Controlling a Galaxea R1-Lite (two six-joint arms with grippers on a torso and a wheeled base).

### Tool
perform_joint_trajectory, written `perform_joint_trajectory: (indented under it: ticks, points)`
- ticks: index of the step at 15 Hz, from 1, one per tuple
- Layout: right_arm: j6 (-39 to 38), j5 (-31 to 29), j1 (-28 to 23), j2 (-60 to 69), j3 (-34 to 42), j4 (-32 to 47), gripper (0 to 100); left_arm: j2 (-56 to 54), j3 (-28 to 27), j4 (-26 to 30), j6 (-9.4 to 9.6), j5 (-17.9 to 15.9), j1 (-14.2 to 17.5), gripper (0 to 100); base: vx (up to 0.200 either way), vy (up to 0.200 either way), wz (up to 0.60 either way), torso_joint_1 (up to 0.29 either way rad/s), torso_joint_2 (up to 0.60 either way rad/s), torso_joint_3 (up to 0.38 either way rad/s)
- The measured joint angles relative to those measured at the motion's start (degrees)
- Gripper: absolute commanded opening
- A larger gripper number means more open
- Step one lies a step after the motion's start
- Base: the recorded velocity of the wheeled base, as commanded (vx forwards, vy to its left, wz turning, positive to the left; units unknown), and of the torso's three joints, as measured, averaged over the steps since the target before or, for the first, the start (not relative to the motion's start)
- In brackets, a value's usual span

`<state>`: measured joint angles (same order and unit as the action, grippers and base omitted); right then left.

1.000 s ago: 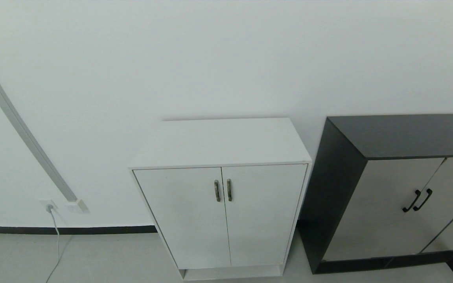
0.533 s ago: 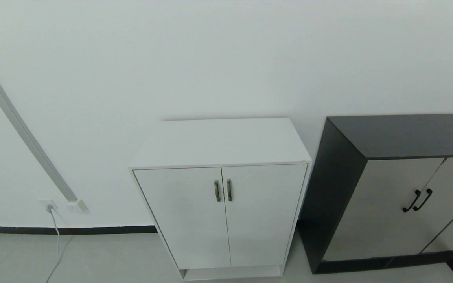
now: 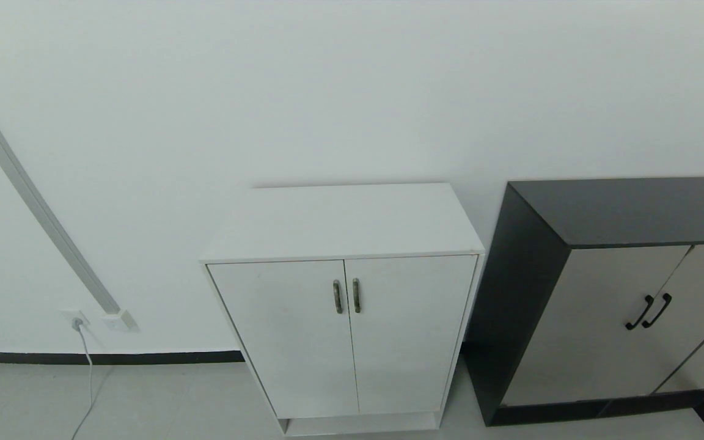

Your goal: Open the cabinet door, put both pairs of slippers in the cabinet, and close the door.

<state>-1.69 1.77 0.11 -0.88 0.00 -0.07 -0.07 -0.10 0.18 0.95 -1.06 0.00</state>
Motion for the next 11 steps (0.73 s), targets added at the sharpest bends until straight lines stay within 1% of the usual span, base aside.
perform_joint_trajectory:
  ticks: [2, 11]
  points:
    - [-1.6, -0.1, 0.0, 0.6, 0.0, -0.2, 0, 0.0, 0.0, 0.0, -0.06, 0.0, 0.0, 0, 0.000, 0.000, 0.00, 0.000, 0.00, 0.000]
    - [-1.6, -0.1, 0.0, 1.0, 0.0, -0.2, 0, 0.0, 0.0, 0.0, 0.02, 0.0, 0.0, 0, 0.000, 0.000, 0.00, 0.000, 0.00, 0.000]
